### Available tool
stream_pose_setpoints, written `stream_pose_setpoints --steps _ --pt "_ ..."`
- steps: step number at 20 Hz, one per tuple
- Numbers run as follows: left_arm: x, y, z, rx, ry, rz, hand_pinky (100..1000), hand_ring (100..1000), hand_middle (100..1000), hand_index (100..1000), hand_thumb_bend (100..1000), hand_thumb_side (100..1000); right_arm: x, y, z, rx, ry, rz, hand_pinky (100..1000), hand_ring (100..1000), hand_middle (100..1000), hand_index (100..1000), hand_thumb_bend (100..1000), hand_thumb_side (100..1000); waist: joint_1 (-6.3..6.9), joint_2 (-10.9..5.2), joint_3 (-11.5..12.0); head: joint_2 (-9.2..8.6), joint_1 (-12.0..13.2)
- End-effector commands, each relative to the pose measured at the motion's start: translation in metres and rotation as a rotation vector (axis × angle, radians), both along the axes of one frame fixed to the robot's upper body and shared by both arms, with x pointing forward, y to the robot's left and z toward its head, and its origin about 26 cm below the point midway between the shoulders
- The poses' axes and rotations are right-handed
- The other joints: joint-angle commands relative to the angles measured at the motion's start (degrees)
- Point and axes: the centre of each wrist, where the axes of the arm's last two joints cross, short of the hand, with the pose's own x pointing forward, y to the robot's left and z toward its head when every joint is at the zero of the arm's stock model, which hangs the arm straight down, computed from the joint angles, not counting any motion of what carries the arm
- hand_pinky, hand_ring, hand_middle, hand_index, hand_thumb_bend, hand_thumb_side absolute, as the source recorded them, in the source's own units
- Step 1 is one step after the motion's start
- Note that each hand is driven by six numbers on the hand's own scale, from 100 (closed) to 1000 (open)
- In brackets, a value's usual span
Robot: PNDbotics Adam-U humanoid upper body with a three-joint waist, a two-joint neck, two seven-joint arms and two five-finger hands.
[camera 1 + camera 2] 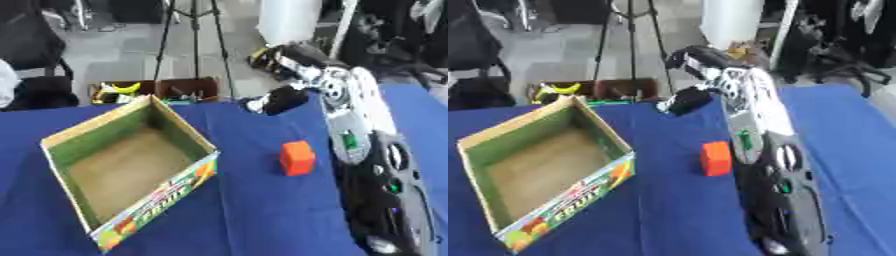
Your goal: Pick up objects on the table and place them in the box.
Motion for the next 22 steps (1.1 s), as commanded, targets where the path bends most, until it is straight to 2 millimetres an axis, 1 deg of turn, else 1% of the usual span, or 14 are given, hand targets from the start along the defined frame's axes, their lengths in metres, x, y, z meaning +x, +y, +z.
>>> stream_pose_setpoints --steps 1,8,14,20,22 --pt "-0.003 0.003 0.01 0.036 -0.02 0.004 391 588 646 904 403 829 0.001 -0.013 0.013 -0.033 -0.008 0.017 743 859 830 863 418 404 0.0 -1.53 -0.1 0.14 0.3" --pt "-0.003 0.004 0.009 0.037 -0.017 0.006 391 588 647 904 400 830 0.002 -0.026 0.019 -0.066 0.014 0.042 751 863 829 860 418 409 0.0 -1.73 -0.1 0.07 0.4" --pt "-0.003 0.004 0.01 0.037 -0.016 0.007 390 588 647 904 399 829 0.0 -0.029 0.024 -0.077 0.004 0.047 753 863 828 860 418 422 -0.09 -1.73 -0.2 -0.02 0.4" --pt "-0.003 0.004 0.01 0.038 -0.016 0.009 390 589 647 904 400 829 -0.001 -0.034 0.028 -0.095 -0.005 0.045 759 866 829 859 400 433 -0.17 -1.8 -0.4 0.07 0.4" --pt "-0.003 0.004 0.01 0.038 -0.014 0.01 389 589 647 904 399 828 0.0 -0.036 0.028 -0.108 0.001 0.049 765 871 832 861 433 421 -0.18 -1.82 -0.5 0.08 0.4"
